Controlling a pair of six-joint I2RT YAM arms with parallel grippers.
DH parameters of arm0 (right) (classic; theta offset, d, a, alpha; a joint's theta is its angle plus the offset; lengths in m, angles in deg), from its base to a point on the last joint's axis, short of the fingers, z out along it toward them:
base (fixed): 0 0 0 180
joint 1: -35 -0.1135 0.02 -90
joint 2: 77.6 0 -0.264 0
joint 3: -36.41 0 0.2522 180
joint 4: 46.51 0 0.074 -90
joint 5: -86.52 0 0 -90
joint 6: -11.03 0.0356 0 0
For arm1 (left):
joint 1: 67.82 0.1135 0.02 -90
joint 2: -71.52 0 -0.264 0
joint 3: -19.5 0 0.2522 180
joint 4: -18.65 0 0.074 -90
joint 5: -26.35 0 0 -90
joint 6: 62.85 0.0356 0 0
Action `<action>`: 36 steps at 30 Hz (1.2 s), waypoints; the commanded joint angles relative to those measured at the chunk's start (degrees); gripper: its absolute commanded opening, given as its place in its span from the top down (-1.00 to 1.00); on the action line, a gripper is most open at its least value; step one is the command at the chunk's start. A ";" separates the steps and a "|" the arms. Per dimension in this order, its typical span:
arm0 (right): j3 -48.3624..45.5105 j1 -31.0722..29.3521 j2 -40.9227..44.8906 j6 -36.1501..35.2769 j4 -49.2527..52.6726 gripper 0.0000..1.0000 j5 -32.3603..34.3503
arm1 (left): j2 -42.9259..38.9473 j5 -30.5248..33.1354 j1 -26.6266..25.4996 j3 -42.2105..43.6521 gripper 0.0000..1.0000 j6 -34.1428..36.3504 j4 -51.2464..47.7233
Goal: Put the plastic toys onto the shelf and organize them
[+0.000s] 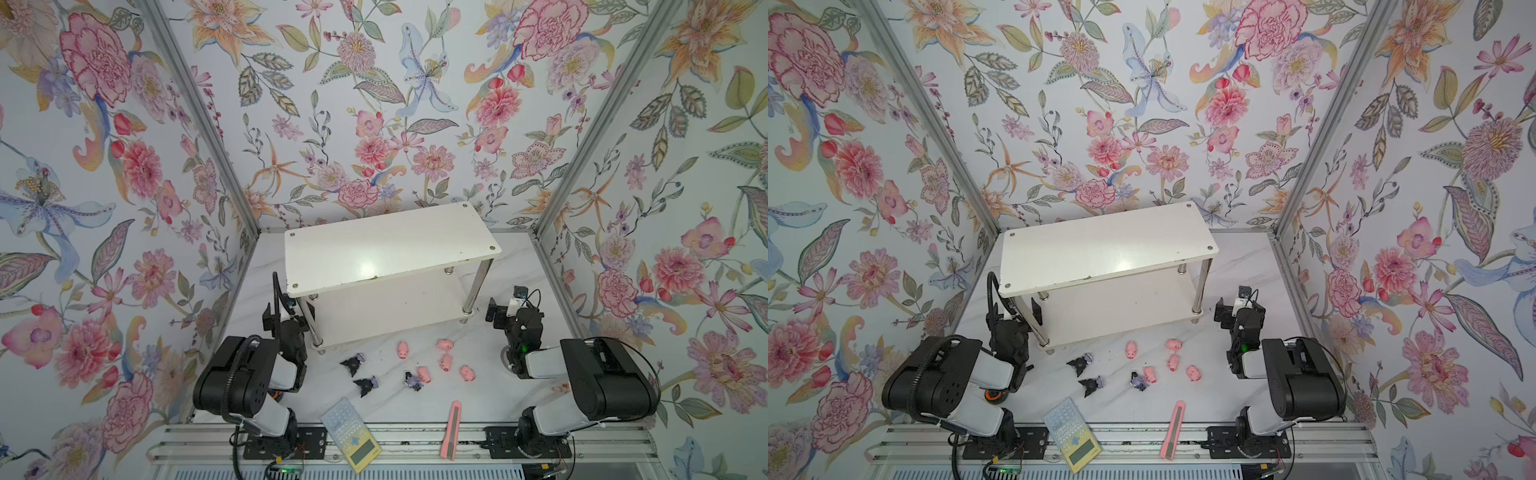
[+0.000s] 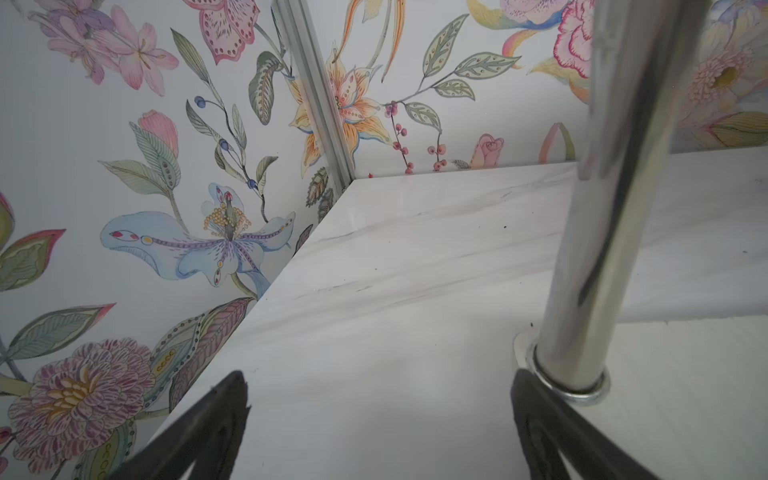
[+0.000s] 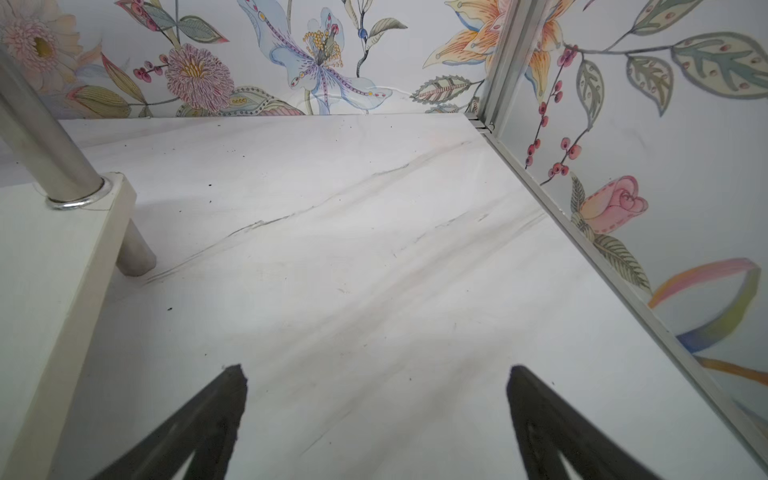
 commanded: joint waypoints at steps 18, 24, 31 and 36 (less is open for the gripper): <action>1.24 0.80 -1.01 -0.63 -4.31 -0.98 0.75 | 0.97 -1.02 -0.53 -1.33 -0.99 2.73 5.10; 1.30 0.80 -0.96 -0.73 -4.31 -0.98 0.65 | 0.99 -1.02 -0.55 -1.38 -0.99 2.73 5.35; 0.91 0.60 0.89 -1.00 -3.53 -0.98 0.95 | -1.79 2.73 -0.91 1.45 -0.99 2.08 9.82; 1.06 -1.85 12.48 -1.79 5.84 -0.98 7.36 | -2.00 5.92 -3.27 3.81 -0.99 4.31 15.20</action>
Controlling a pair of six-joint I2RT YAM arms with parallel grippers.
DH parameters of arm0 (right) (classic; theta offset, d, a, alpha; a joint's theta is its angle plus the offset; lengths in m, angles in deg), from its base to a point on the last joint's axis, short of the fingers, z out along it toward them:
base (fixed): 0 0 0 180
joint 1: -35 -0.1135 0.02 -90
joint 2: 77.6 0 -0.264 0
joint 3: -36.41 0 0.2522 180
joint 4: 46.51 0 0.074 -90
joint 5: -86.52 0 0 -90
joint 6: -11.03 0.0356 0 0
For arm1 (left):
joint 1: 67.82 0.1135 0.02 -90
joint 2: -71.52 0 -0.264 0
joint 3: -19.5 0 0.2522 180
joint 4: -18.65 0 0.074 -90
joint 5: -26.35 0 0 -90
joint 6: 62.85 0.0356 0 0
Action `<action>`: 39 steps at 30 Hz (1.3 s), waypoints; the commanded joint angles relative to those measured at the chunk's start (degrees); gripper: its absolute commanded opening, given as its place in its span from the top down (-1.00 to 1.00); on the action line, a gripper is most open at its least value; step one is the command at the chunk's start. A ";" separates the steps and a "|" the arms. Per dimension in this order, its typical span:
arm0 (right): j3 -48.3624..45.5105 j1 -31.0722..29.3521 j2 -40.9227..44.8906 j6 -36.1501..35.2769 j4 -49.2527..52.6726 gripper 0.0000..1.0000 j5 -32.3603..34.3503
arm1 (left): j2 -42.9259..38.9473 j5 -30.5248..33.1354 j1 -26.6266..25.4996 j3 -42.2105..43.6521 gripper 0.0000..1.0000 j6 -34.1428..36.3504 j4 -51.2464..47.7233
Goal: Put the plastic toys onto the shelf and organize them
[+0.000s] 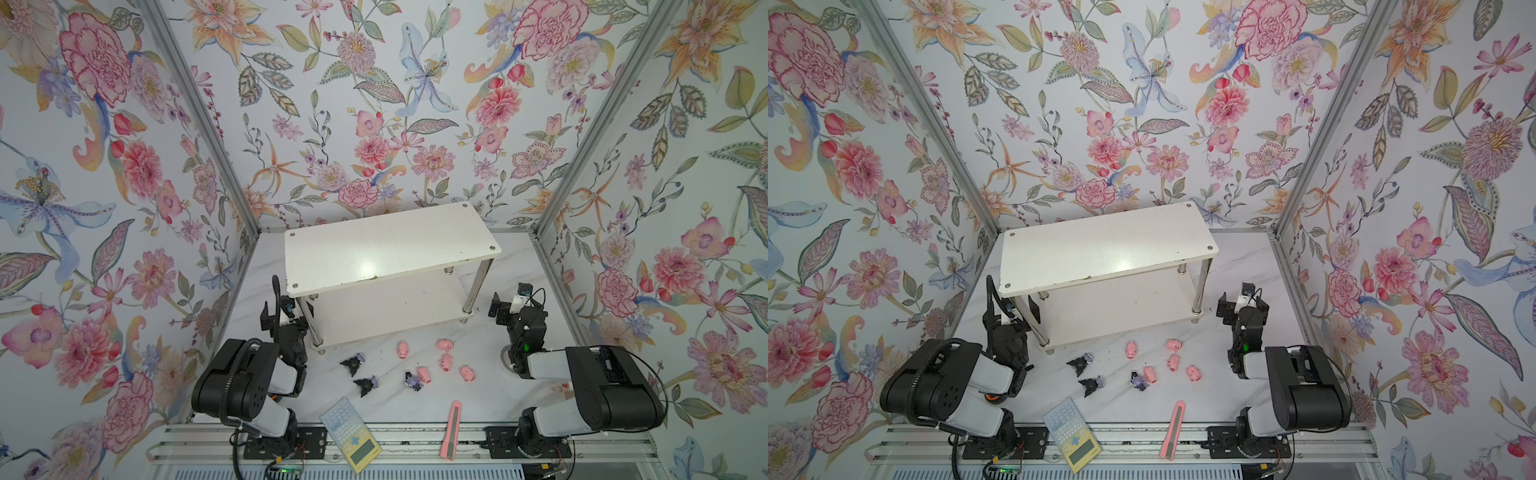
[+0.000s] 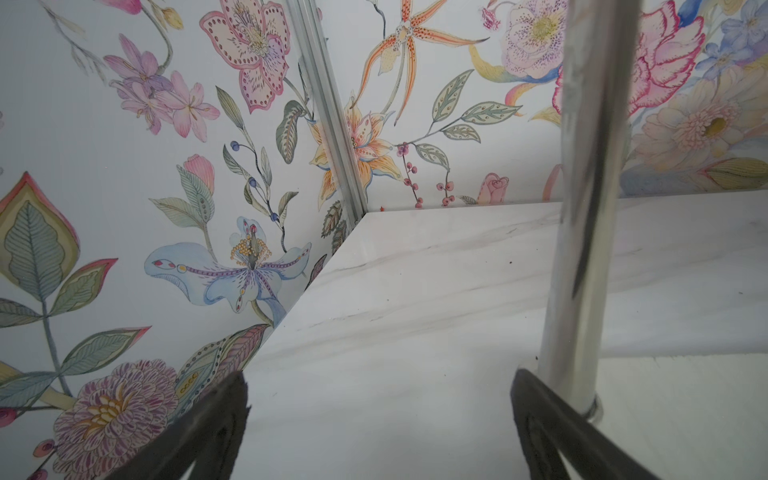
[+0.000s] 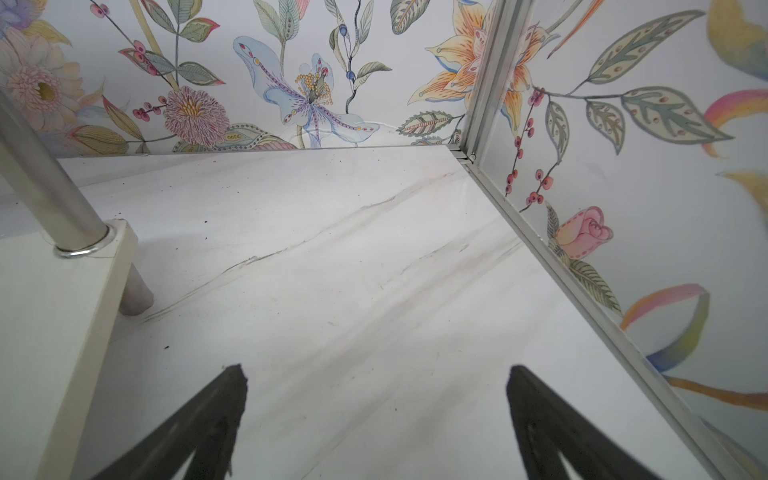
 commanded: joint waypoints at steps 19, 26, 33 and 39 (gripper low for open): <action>5.48 -17.45 30.11 7.09 44.02 0.14 5.99 | -47.12 27.56 -8.81 -7.02 -0.99 -34.11 -58.53; 6.07 -17.56 30.67 5.99 44.70 -0.03 -9.62 | -66.04 21.85 -8.79 -2.02 -0.99 -38.35 -70.06; 8.08 -17.09 29.88 3.42 39.96 -0.09 -14.22 | -72.61 9.19 -8.82 -4.38 -0.87 -36.27 -79.29; 13.50 -15.44 26.67 2.34 38.50 -0.04 -16.17 | -68.42 0.85 -8.98 -8.18 -0.80 -36.25 -80.38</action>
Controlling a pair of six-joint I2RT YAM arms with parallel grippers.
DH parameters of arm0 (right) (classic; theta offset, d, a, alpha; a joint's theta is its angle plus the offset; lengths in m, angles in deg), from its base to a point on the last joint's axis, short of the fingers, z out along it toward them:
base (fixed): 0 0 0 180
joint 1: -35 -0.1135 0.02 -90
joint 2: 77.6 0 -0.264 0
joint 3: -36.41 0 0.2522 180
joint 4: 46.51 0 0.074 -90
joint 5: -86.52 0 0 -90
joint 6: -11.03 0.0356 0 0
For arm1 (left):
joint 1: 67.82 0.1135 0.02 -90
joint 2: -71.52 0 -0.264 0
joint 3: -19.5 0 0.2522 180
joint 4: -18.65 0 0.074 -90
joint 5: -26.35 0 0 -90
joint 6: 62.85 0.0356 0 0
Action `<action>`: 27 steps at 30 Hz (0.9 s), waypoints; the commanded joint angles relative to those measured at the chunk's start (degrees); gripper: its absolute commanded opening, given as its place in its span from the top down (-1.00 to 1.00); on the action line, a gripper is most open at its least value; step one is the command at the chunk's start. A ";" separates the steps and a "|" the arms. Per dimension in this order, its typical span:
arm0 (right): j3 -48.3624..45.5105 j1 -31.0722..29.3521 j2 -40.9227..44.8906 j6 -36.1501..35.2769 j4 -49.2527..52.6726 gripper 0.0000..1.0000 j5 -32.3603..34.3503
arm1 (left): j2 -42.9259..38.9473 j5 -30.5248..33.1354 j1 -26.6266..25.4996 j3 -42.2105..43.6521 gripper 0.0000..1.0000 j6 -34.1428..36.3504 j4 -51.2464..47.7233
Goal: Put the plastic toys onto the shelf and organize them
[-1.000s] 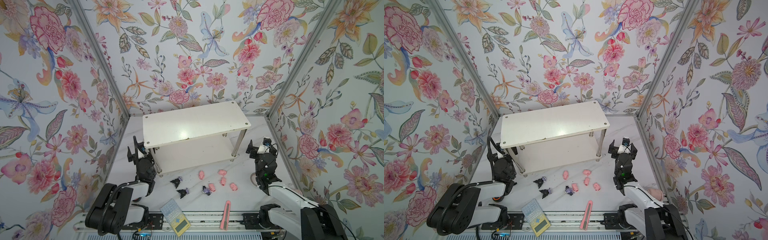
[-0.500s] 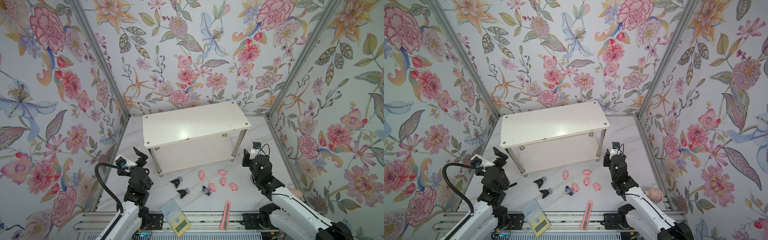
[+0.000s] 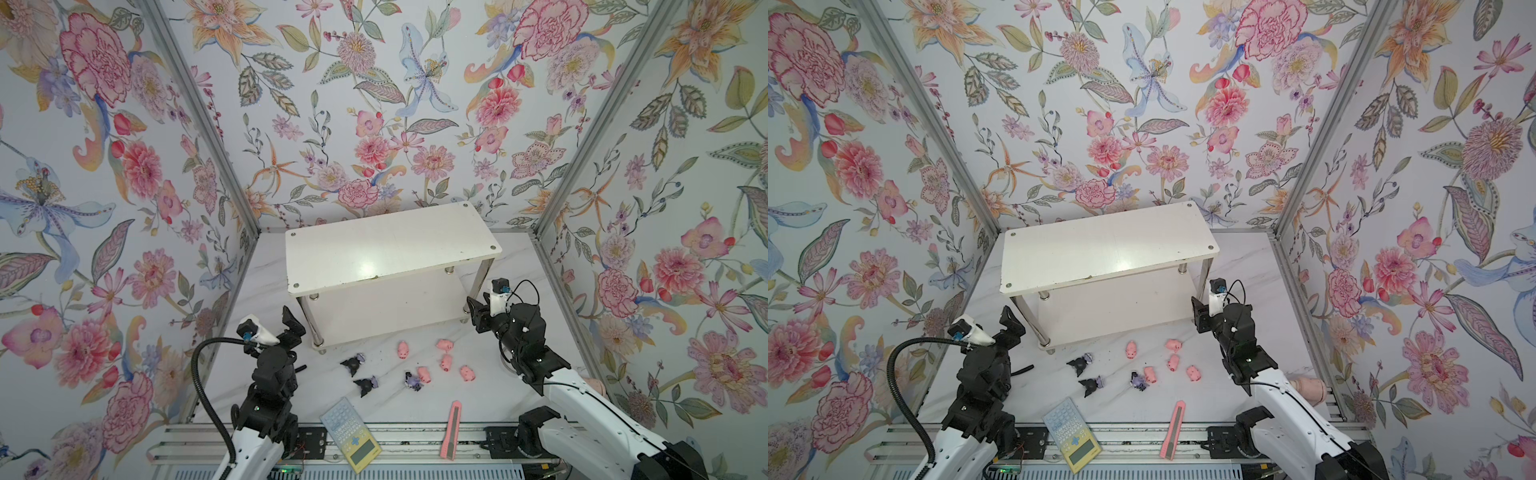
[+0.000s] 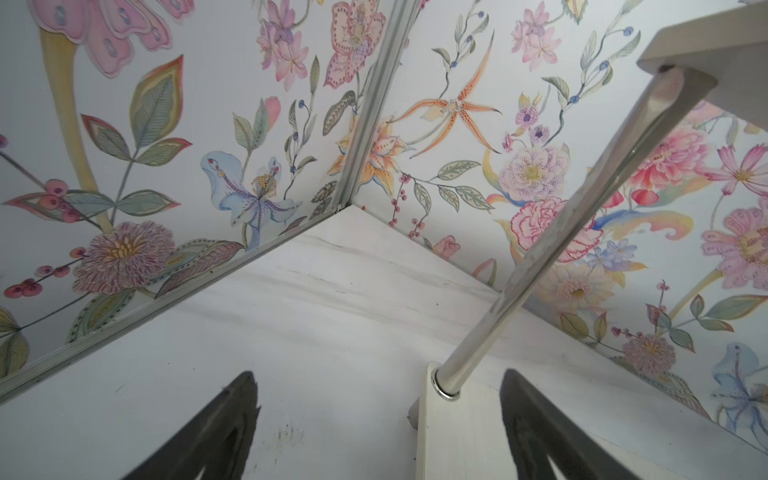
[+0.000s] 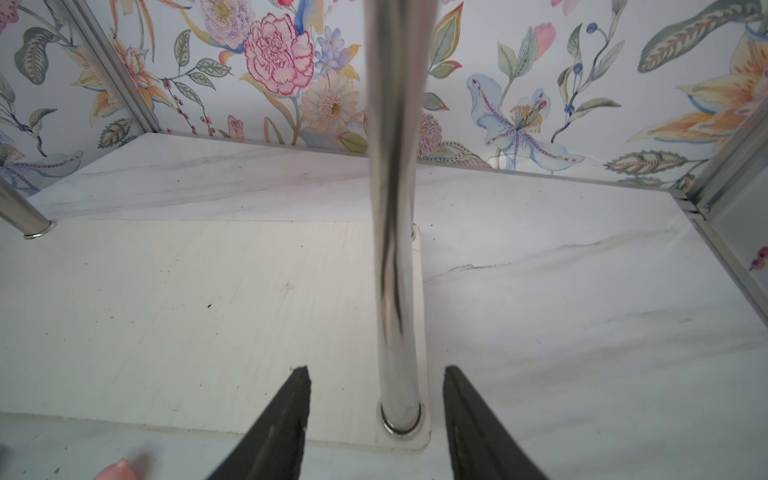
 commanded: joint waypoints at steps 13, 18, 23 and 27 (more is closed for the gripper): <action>9.56 5.16 -10.41 -0.34 -8.19 0.12 -6.49 | -4.68 -13.13 -2.61 -5.07 -0.52 -1.51 -11.22; 10.12 5.20 -12.18 0.88 -10.31 0.26 -6.84 | -0.54 -15.64 -2.65 -6.17 -0.31 0.38 -7.67; 11.14 5.29 -13.76 1.39 -10.82 0.44 -7.22 | 4.21 -16.52 -2.69 -6.42 -0.07 1.73 -2.04; 11.63 5.54 -14.64 1.74 -11.03 0.56 -6.55 | 10.30 -17.12 -2.66 -6.61 0.00 2.66 3.46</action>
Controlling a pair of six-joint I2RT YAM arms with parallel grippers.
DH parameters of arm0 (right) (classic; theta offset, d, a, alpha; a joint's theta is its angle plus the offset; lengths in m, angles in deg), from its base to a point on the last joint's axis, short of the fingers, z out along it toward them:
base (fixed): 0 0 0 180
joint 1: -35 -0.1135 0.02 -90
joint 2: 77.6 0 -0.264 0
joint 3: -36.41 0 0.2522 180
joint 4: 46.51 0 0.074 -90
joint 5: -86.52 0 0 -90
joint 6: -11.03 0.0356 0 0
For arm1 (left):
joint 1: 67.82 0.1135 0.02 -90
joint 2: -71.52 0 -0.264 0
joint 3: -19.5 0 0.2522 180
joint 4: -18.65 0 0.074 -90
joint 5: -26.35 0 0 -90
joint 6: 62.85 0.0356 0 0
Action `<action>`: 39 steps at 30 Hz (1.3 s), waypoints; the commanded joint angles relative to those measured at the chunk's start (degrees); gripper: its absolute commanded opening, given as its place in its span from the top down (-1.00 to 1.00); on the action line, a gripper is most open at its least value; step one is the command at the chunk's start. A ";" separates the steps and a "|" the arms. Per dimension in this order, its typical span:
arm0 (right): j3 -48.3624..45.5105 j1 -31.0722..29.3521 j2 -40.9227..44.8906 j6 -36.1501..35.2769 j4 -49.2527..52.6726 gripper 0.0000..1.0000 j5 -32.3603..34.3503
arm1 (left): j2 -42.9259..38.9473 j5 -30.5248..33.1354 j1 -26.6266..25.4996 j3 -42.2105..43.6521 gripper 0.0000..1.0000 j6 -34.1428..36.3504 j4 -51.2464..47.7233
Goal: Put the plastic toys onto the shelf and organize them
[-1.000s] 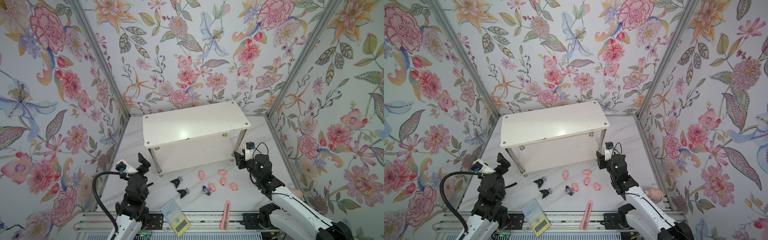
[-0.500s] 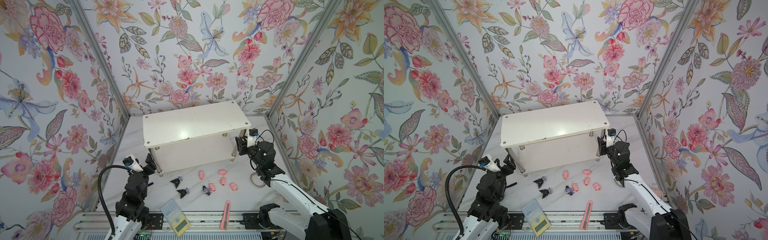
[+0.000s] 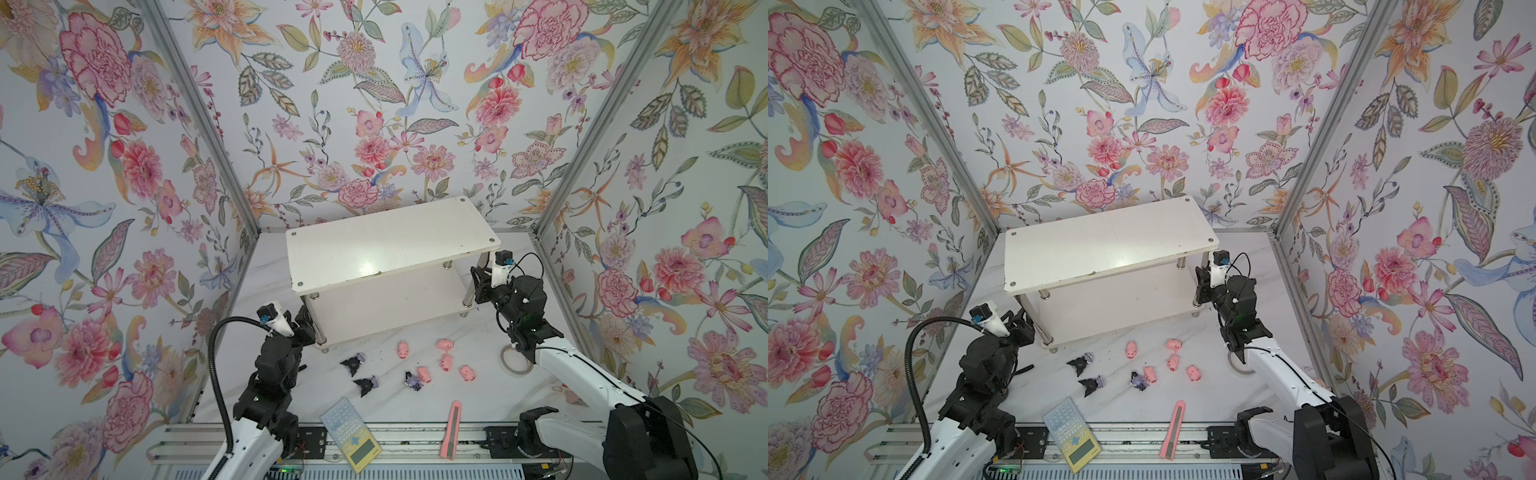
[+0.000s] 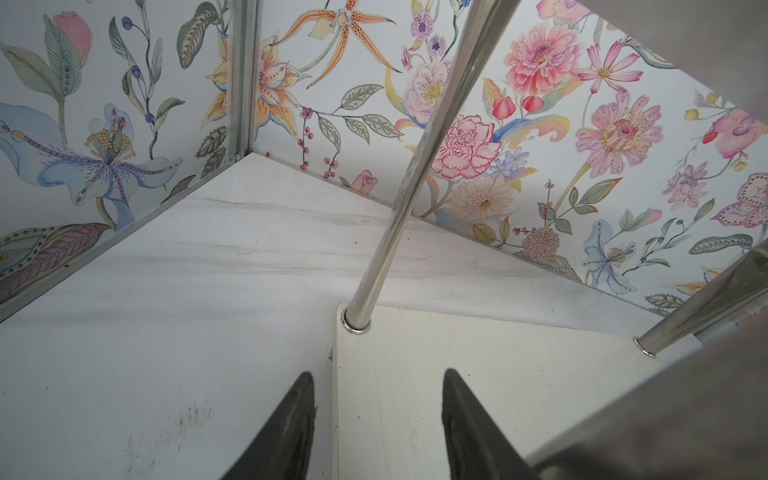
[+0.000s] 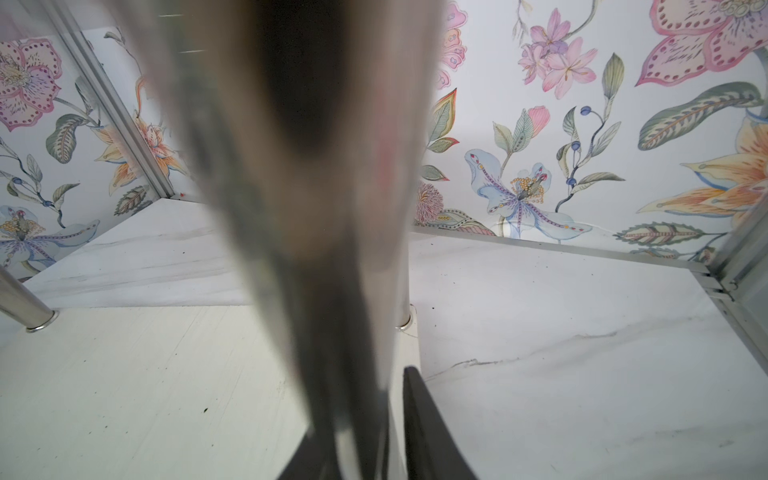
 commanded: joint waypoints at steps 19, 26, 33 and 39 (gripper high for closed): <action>-0.75 7.34 0.98 4.14 -2.02 0.69 4.36 | 42.21 -6.73 -0.51 -14.40 0.13 1.84 36.18; -0.58 7.99 1.63 9.18 0.77 0.74 9.65 | 46.89 -8.61 -0.51 -18.80 0.05 1.99 38.48; -1.91 7.57 2.72 12.35 0.10 0.73 10.66 | 35.91 -8.73 -0.60 -13.90 -0.32 4.90 29.72; -0.56 6.51 1.48 12.51 1.29 0.74 11.03 | 24.33 -10.88 -1.30 -8.94 -0.39 5.52 22.52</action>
